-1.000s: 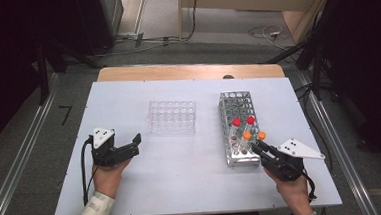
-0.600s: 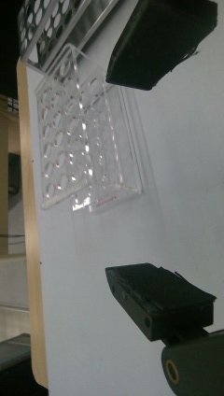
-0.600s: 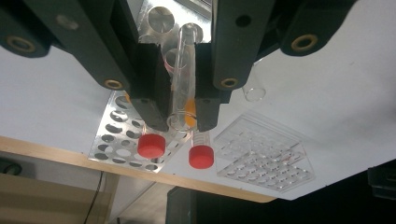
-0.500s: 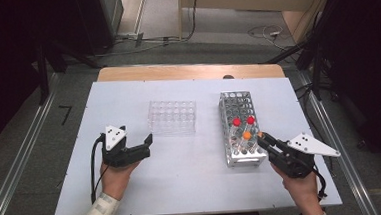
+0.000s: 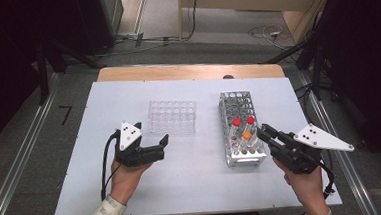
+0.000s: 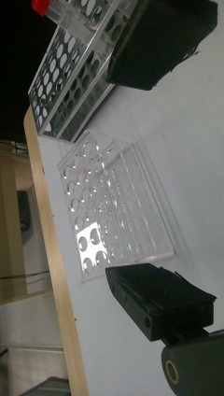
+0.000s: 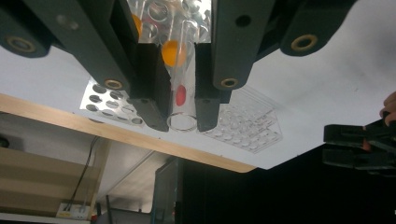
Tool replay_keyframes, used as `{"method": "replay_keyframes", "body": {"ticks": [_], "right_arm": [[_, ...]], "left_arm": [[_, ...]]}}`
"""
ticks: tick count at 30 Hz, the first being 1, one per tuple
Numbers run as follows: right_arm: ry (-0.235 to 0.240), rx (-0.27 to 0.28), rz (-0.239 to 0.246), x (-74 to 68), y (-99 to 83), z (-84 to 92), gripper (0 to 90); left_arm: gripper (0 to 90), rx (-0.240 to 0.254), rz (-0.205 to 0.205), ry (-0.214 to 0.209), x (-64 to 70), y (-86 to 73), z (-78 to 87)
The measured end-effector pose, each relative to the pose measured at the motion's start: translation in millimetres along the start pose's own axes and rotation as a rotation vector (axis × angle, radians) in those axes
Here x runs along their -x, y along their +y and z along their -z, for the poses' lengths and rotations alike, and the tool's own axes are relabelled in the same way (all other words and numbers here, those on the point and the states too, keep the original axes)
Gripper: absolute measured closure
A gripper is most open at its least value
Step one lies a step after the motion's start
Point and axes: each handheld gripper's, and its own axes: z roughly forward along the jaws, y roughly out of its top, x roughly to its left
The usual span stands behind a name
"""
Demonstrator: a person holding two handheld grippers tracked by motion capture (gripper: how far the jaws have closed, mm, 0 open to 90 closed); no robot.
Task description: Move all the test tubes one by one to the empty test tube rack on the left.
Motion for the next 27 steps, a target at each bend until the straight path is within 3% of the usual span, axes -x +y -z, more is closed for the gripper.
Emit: {"method": "replay_keyframes", "body": {"ticks": [11,18,27], "right_arm": [[0.072,0.0,0.023,-20.2,14.4,-26.7,73.8],[0.129,-0.016,0.019,-32.8,21.4,-58.7,73.8],[0.178,-0.056,0.033,-56.2,29.4,-101.3,73.8]], "left_arm": [[7.6,-0.019,-0.015,-0.072,12.5,11.4,-4.4],[13.1,-0.002,-0.053,-0.108,24.2,16.0,-10.2],[17.0,-0.024,-0.061,-0.156,34.2,17.8,-25.8]]}}
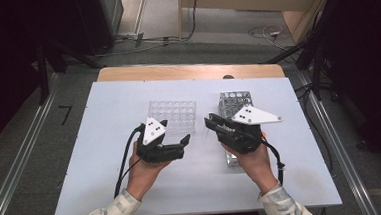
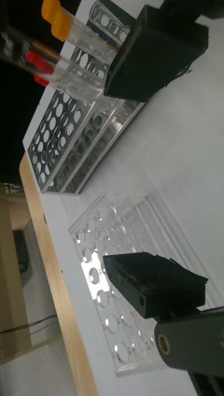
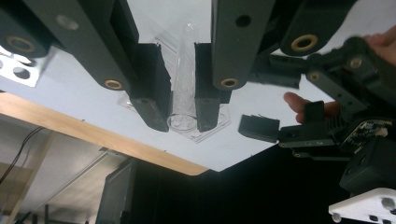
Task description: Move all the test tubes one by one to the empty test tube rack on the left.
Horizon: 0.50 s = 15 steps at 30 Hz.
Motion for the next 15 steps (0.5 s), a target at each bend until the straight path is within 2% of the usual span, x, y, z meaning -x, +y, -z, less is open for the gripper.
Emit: {"method": "replay_keyframes", "body": {"ticks": [5,8,15], "right_arm": [[0.017,-0.03,-0.014,-4.6,0.3,-23.4,73.8],[0.03,-0.039,-0.013,-7.7,0.2,-33.3,73.8],[0.038,-0.059,-0.007,-14.3,0.1,-46.3,73.8]], "left_arm": [[23.1,0.004,-0.037,-0.016,3.9,0.6,-4.1],[27.2,-0.007,-0.025,-0.033,3.0,0.5,-6.5],[49.2,0.01,-0.029,-0.064,4.5,3.8,-10.1]]}}
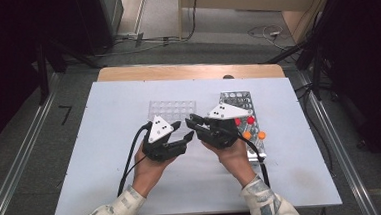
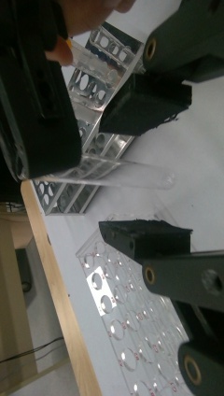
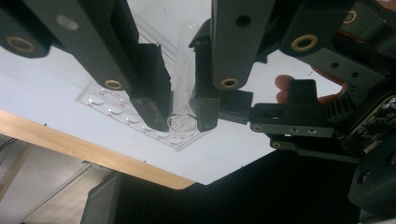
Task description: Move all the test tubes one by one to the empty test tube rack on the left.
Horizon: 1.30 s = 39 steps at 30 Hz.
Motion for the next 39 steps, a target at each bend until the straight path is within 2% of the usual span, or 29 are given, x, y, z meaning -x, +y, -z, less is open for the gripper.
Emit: {"method": "replay_keyframes", "body": {"ticks": [5,13,20,23,33,36,39], "right_arm": [[0.003,-0.002,0.0,-1.9,-0.3,-3.0,73.8],[0.0,-0.004,0.006,-2.5,-0.6,-2.2,73.8],[0.005,-0.009,0.004,-0.6,-2.5,-0.6,71.9],[0.029,0.001,-0.009,3.0,-3.4,2.9,63.9],[0.014,0.034,-0.02,16.2,-13.4,36.1,53.2],[0.003,0.029,-0.012,14.4,-22.2,45.1,52.0],[0.003,0.02,0.006,11.0,-31.8,50.0,50.6]], "left_arm": [[61.4,-0.006,-0.006,-0.009,1.8,1.3,-5.0],[74.8,-0.002,0.0,-0.001,-0.1,1.8,-6.5],[75.8,-0.006,0.0,0.0,1.1,1.7,-8.4],[76.0,-0.007,0.01,0.003,-1.6,1.7,-9.3],[76.0,0.013,0.078,0.025,-19.0,6.6,-16.6],[76.0,0.023,0.107,0.031,-25.0,12.3,-20.3],[76.1,0.028,0.102,0.049,-28.3,20.1,-25.7]]}}
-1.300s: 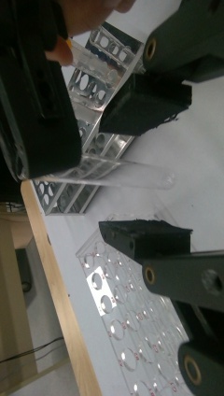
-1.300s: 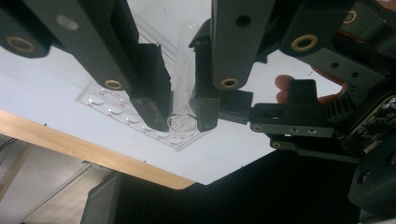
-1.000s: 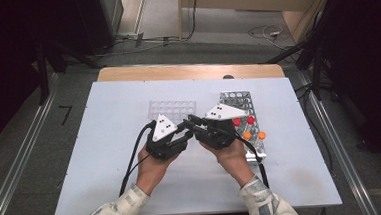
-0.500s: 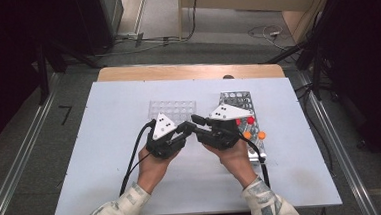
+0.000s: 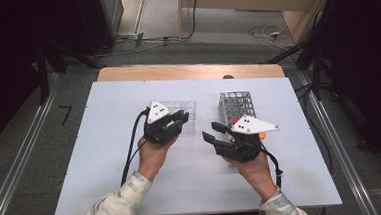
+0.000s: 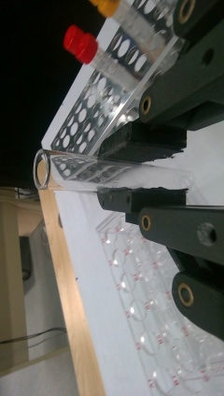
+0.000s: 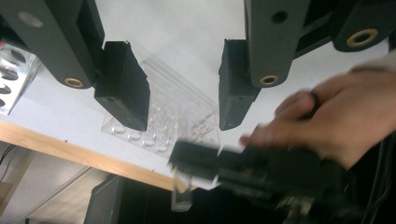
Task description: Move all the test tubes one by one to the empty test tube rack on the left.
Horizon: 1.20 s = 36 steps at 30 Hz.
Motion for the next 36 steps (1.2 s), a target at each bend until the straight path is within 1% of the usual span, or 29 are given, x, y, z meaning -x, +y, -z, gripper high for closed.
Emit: {"method": "replay_keyframes", "body": {"ticks": [3,5,8,9,11,13,18,21,24,27,29,31,33,36], "right_arm": [[0.0,-0.02,0.02,-3.9,-7.8,2.2,48.0],[-0.006,-0.028,0.017,-6.3,-13.0,2.3,45.6],[0.002,-0.046,0.027,-9.2,-20.6,-0.2,44.0],[0.007,-0.052,0.031,-9.8,-22.7,-1.3,43.2],[0.011,-0.069,0.034,-10.8,-25.9,-3.1,39.6],[0.017,-0.076,0.034,-11.2,-27.8,-4.5,38.9],[0.022,-0.064,0.024,-10.9,-29.1,-4.2,35.8],[0.022,-0.061,0.022,-10.9,-29.0,-3.1,35.2],[0.021,-0.059,0.025,-9.5,-28.9,-2.1,35.2],[0.019,-0.056,0.022,-8.5,-28.7,-0.9,35.4],[0.017,-0.054,0.02,-8.4,-28.6,-0.4,35.5],[0.016,-0.053,0.023,-8.4,-28.4,-0.2,35.8],[0.018,-0.052,0.022,-8.8,-28.2,-0.2,35.8],[0.019,-0.054,0.022,-8.6,-28.4,-0.7,35.8]], "left_arm": [[76.0,0.011,-0.015,0.017,1.0,6.9,-7.7],[76.0,0.009,-0.027,0.027,1.2,10.1,-14.1],[76.0,0.006,-0.035,0.048,0.7,13.2,-24.2],[76.0,0.006,-0.032,0.048,0.3,13.5,-27.6],[76.0,0.0,-0.035,0.056,-0.1,13.4,-33.5],[76.0,-0.003,-0.032,0.061,-0.4,12.0,-39.0],[75.9,-0.018,-0.034,0.084,-2.4,6.6,-49.3],[75.9,-0.017,-0.033,0.086,-1.9,4.2,-51.7],[75.9,-0.018,-0.043,0.096,-0.8,-0.7,-52.2],[75.8,-0.022,-0.038,0.099,-0.8,-6.6,-53.3],[75.8,-0.023,-0.047,0.103,0.4,-10.5,-54.6],[75.7,-0.03,-0.07,0.115,2.3,-14.8,-56.3],[75.6,-0.043,-0.083,0.125,3.5,-19.3,-58.7],[75.5,-0.052,-0.081,0.131,3.6,-23.9,-60.5]]}}
